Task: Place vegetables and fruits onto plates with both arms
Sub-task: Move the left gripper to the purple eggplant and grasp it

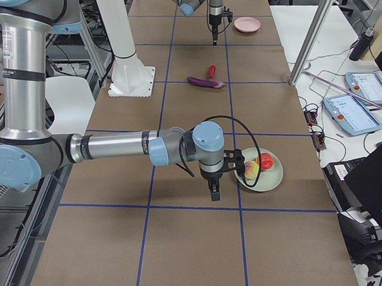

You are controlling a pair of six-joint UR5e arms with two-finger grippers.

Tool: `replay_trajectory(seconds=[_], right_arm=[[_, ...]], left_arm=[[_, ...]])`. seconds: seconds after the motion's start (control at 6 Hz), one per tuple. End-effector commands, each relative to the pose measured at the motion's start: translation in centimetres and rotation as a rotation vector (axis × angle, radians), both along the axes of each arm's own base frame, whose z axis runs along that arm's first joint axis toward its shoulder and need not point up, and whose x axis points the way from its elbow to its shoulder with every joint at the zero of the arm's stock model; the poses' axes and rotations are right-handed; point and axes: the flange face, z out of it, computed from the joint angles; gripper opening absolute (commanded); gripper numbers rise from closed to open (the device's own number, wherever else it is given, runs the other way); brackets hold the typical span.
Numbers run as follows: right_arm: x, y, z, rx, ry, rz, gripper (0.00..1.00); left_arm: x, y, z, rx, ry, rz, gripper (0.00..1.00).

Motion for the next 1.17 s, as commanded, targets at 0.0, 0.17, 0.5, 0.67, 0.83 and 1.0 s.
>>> replay_trajectory(seconds=[0.0,0.17,0.5,0.67,0.83,1.0], right_arm=[[0.0,0.1,0.1,-0.001,0.0,0.0,1.0],[0.0,0.0,0.1,-0.001,0.0,0.0,1.0],[0.0,0.0,-0.1,0.001,-0.002,0.001,1.0],[0.0,0.0,0.0,-0.002,-0.002,0.001,1.0],[0.0,-0.1,-0.1,0.001,0.0,0.001,1.0],[0.0,-0.1,0.0,0.0,0.0,0.001,1.0]], left_arm=[[10.8,8.9,-5.2,0.052,-0.01,0.016,1.0],[14.2,10.9,-5.0,0.088,-0.047,0.016,1.0],[20.1,8.4,-5.9,0.06,-0.11,0.021,1.0],[21.6,7.9,-4.9,0.076,-0.07,0.019,1.0],[22.3,7.5,-4.4,0.094,-0.031,0.015,1.0],[22.1,7.5,-5.2,0.094,-0.022,0.018,0.64]])
